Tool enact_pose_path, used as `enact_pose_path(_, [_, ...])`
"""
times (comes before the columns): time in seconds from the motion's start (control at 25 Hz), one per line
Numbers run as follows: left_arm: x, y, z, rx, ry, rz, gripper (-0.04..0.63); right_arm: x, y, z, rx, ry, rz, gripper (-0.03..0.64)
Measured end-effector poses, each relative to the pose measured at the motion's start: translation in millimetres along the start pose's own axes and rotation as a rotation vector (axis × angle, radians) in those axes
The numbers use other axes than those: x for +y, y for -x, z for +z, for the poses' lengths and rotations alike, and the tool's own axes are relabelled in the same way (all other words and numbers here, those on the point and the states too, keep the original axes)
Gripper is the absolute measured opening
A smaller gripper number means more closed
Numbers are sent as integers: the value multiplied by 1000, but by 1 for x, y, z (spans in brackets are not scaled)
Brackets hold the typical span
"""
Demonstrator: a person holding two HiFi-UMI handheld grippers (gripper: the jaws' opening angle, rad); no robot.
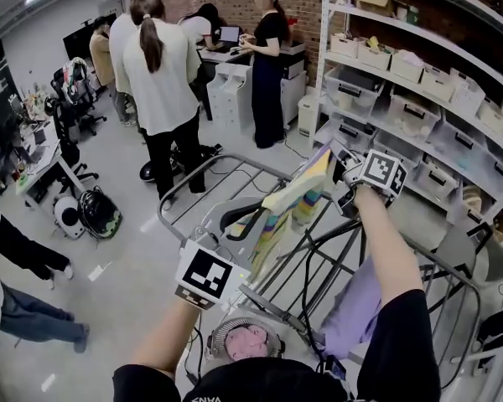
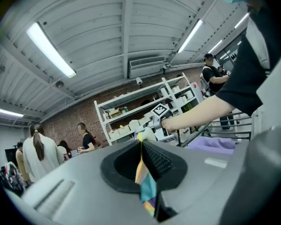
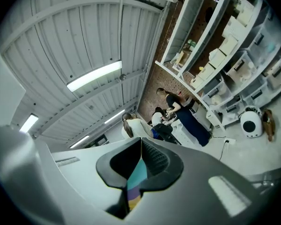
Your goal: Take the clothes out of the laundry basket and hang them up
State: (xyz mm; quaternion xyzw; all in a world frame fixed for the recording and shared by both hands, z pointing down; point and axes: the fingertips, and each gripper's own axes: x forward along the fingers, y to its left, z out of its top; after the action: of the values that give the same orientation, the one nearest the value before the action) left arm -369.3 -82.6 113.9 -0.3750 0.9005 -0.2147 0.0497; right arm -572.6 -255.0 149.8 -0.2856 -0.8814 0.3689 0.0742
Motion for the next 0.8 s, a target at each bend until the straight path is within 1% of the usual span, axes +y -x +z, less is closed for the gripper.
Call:
enact_pose_path(0.12, [-37,-7,-15,23,33,-63,11,-27,25,-12,18,-22,-36,14])
enact_pose_path(0.44, [-149,-28,-40,69,145,-265,11,-94,108,-29,21,-85,-138,14])
enact_pose_path(0.64, [-212,-40,-66,145,186,-368,11,-141,153,-51,59,-122,-223,14])
enact_pose_path(0.8, [-245,-41,-89,212,218,-423,9,-170,179,-73,92,-150,-291,14])
